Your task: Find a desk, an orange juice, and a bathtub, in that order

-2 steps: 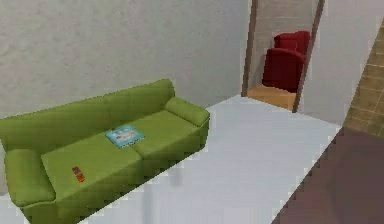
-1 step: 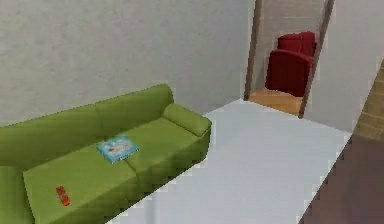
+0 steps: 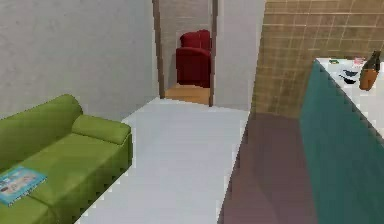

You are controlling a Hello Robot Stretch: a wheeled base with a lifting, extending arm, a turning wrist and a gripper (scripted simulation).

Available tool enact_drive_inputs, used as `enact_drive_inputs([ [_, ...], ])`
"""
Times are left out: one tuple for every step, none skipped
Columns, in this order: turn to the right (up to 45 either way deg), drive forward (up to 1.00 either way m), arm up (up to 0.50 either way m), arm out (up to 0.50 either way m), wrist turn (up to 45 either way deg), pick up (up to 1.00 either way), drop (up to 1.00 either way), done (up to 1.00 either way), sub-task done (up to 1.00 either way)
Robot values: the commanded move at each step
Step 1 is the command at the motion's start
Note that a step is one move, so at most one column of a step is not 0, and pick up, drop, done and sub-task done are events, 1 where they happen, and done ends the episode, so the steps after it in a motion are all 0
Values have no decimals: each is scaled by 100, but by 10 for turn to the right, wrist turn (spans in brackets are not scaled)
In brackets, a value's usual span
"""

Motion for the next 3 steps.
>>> enact_drive_inputs([
  [0,100,0,0,0,0,0,0,0],
  [0,75,0,0,0,0,0,0,0],
  [0,100,0,0,0,0,0,0,0],
])
